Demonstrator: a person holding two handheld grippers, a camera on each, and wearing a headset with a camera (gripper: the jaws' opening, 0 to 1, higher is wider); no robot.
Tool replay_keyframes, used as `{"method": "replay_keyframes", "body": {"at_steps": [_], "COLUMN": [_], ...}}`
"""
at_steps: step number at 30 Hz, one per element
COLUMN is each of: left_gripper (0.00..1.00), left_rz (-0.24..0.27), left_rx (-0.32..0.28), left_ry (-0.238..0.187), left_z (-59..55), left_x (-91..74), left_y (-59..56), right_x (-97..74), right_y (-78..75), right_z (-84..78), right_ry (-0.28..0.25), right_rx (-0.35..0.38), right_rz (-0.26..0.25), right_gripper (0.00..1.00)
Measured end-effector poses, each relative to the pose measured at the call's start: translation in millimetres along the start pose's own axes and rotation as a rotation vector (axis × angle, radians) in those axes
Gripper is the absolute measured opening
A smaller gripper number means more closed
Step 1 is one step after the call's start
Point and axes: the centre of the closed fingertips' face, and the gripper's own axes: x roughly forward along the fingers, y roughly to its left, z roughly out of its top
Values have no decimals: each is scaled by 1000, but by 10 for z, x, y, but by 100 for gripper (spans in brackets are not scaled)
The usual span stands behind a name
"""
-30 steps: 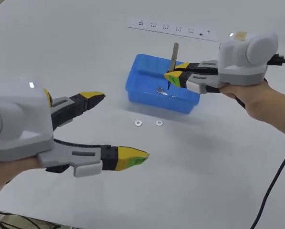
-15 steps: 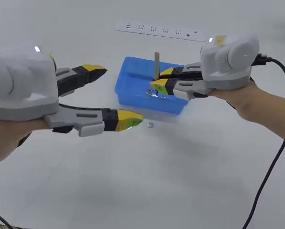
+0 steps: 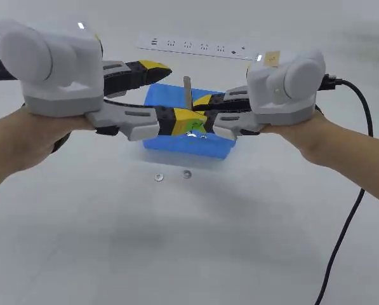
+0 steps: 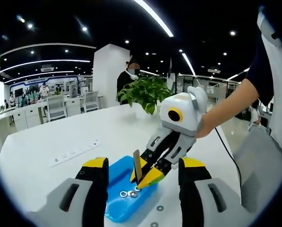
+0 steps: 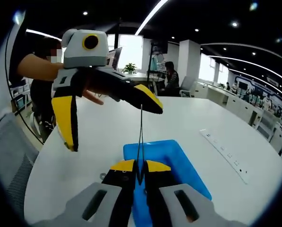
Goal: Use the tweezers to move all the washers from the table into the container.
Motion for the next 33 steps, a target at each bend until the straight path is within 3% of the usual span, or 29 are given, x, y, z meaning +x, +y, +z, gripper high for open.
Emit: {"method": "replay_keyframes", "body": {"at_steps": [6, 8, 12, 22, 30, 33], "left_gripper": [51, 45, 29, 21, 9, 8], "left_rz": [-13, -10, -32, -60, -127, -137], "left_rx": [34, 50, 36, 34, 42, 50], "left_ry": [16, 33, 17, 18, 20, 23], "left_z": [22, 4, 35, 51, 72, 83], "left_x": [60, 64, 66, 59, 32, 17], "left_y": [70, 86, 58, 11, -92, -108], "right_x": [-16, -19, -22, -20, -26, -30], "right_y": [-3, 1, 19, 86, 87, 87], "right_z": [17, 26, 42, 66, 79, 81], "right_ry": [-4, -5, -7, -10, -10, -11], "right_rx": [-4, -7, -12, -14, -19, -21], "right_rz": [2, 4, 11, 44, 47, 48], "right_gripper": [8, 8, 8, 8, 8, 8]}}
